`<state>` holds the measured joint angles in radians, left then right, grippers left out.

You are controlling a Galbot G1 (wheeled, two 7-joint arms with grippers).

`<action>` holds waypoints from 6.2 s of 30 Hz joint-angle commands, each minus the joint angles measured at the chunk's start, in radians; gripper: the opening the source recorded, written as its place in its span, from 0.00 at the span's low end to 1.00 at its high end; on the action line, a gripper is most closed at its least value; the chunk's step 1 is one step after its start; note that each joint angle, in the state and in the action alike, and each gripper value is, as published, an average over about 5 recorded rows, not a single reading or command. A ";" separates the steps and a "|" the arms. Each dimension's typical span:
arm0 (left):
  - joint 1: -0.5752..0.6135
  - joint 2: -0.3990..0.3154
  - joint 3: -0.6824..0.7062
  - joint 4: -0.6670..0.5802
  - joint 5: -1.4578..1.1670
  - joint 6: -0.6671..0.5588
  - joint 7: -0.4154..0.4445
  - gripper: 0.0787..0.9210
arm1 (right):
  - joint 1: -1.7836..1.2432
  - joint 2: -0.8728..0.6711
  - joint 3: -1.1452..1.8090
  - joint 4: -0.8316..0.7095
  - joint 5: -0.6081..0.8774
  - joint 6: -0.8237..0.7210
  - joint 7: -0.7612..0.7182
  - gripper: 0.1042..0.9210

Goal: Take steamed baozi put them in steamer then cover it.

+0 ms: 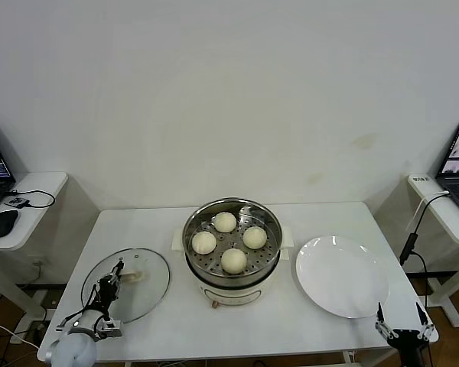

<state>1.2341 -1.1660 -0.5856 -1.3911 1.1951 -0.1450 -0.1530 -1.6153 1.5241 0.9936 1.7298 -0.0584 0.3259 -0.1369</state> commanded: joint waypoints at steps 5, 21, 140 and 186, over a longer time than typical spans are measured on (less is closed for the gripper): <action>0.095 0.038 -0.064 -0.244 -0.032 0.020 -0.031 0.08 | -0.005 0.004 -0.022 0.009 -0.021 0.015 0.002 0.88; 0.181 0.189 -0.119 -0.613 -0.271 0.234 0.188 0.08 | -0.023 0.008 -0.056 0.040 -0.055 0.027 0.007 0.88; 0.509 -0.066 0.019 -0.799 -1.193 0.042 -0.088 0.88 | -0.055 -0.007 -0.240 0.082 -0.132 0.010 0.013 0.88; 0.648 -0.133 0.020 -0.624 -1.418 -0.108 0.004 0.88 | -0.148 -0.043 -0.315 0.176 -0.034 -0.075 -0.025 0.88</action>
